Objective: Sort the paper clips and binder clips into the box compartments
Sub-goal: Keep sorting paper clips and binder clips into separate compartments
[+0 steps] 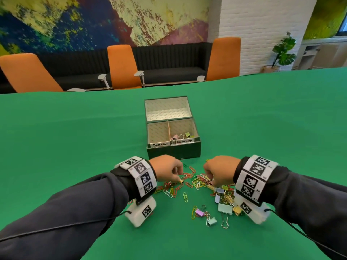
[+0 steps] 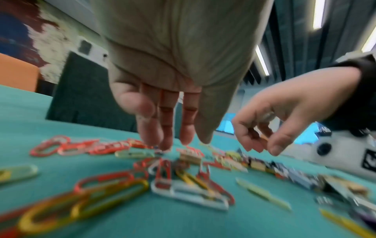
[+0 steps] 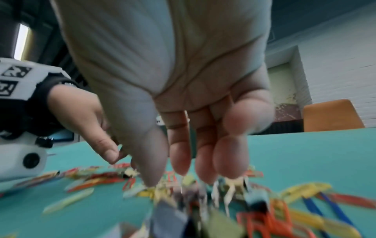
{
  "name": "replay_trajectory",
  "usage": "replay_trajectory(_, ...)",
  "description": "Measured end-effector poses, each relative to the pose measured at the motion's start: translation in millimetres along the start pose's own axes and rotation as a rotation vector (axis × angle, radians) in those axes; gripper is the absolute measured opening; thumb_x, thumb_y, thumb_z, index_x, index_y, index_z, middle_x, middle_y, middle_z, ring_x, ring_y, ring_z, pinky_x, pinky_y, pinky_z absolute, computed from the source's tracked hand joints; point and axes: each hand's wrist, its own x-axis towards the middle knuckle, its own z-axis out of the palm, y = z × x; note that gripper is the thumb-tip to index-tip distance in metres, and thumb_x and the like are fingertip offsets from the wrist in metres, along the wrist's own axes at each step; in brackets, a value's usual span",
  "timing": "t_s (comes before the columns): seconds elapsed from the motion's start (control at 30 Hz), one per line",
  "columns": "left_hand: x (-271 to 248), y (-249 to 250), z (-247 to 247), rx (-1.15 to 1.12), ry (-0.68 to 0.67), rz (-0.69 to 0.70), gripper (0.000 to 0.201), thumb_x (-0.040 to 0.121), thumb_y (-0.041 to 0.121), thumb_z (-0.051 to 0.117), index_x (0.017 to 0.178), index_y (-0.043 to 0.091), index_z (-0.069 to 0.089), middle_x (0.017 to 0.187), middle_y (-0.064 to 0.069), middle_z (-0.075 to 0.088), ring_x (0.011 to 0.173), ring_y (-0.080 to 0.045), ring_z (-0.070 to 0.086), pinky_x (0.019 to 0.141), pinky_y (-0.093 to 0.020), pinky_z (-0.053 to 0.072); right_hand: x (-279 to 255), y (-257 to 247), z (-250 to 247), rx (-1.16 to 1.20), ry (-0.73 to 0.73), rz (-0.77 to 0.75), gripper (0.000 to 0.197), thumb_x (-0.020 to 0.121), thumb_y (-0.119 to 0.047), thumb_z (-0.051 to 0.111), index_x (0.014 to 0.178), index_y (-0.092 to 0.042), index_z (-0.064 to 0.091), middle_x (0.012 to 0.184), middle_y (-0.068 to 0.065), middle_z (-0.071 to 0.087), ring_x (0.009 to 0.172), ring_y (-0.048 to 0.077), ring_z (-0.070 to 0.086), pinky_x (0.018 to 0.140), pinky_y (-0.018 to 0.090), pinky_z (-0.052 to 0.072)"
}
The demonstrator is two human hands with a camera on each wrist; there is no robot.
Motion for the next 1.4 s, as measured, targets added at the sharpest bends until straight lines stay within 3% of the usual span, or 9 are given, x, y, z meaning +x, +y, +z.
replay_trajectory(0.1,8,8,7,0.143,-0.045,-0.051,0.026,0.087,0.033,0.059,0.104,0.014,0.058,0.102,-0.003,0.062,0.092,-0.019,0.057,0.075,-0.027,0.042,0,-4,8,-0.048,-0.067,0.022,0.026,0.083,-0.023,0.064,0.103,-0.008,0.057,0.085,0.001,0.053,0.085,0.019,0.05,0.081,0.028,0.049)
replay_trajectory(0.2,17,15,8,0.22,-0.065,-0.105,0.026,0.086,0.035,0.059,0.096,0.012,0.056,0.089,-0.003,0.055,0.081,-0.019,0.05,0.068,-0.029,0.039,-1,-6,13,-0.062,-0.074,0.006,0.035,0.084,-0.016,0.062,0.116,-0.007,0.051,0.099,0.008,0.056,0.095,0.023,0.054,0.084,0.029,0.046)
replay_trajectory(0.37,18,17,9,0.258,-0.051,-0.136,0.027,0.085,0.025,0.057,0.099,0.003,0.061,0.084,-0.006,0.052,0.075,-0.022,0.048,0.065,-0.03,0.04,-1,0,12,0.067,-0.008,-0.016,0.019,0.086,0.002,0.048,0.097,-0.014,0.046,0.085,0.001,0.047,0.085,0.019,0.044,0.058,0.019,0.036)
replay_trajectory(0.57,-1,1,3,-0.073,0.133,-0.163,0.014,0.08,0.017,0.062,0.087,0.017,0.05,0.089,0.001,0.054,0.073,-0.014,0.048,0.063,-0.022,0.039,1,24,1,0.484,0.124,-0.031,0.026,0.081,0.001,0.051,0.087,-0.024,0.049,0.07,-0.004,0.053,0.063,0.018,0.053,0.06,0.027,0.048)
replay_trajectory(0.8,-19,-17,7,-0.479,0.323,-0.159,0.019,0.077,0.003,0.063,0.076,0.017,0.051,0.074,0.002,0.057,0.05,-0.008,0.05,0.044,-0.015,0.044,7,28,-16,0.86,0.267,-0.229,0.024,0.084,0.004,0.058,0.093,-0.018,0.051,0.072,0.002,0.058,0.064,0.018,0.059,0.058,0.028,0.052)
replay_trajectory(0.97,-26,-23,9,-0.545,0.426,-0.128,0.027,0.075,0.004,0.07,0.074,0.023,0.05,0.07,0.007,0.056,0.051,-0.004,0.048,0.049,-0.014,0.042,17,18,-20,0.786,0.263,-0.235,0.025,0.082,0.001,0.06,0.088,-0.022,0.053,0.072,-0.003,0.061,0.067,0.015,0.058,0.072,0.034,0.052)
replay_trajectory(1.1,-28,-26,6,-0.54,0.417,-0.111,0.026,0.075,0.007,0.072,0.076,0.023,0.051,0.069,0.008,0.055,0.053,-0.003,0.047,0.053,-0.015,0.041,28,16,-45,0.878,0.506,-0.156,0.021,0.085,-0.003,0.059,0.085,-0.022,0.051,0.074,-0.001,0.058,0.058,0.009,0.053,0.045,0.012,0.043)
replay_trajectory(1.23,-20,-21,-11,-0.562,0.459,-0.119,0.021,0.078,0.007,0.069,0.078,0.02,0.052,0.069,0.006,0.053,0.057,-0.006,0.047,0.054,-0.016,0.042,48,20,-77,1.011,0.728,-0.055,0.018,0.087,-0.007,0.058,0.097,-0.018,0.048,0.081,0.001,0.055,0.064,0.014,0.056,0.05,0.02,0.051)
replay_trajectory(1.4,4,-9,-45,-0.59,0.59,-0.14,0.014,0.081,0.012,0.065,0.085,0.018,0.053,0.072,0.005,0.053,0.065,-0.012,0.052,0.061,-0.023,0.048,48,27,-80,1.014,0.802,0.09,0.038,0.085,-0.022,0.064,0.116,-0.017,0.044,0.099,0.002,0.049,0.076,0.019,0.059,0.047,0.022,0.048)
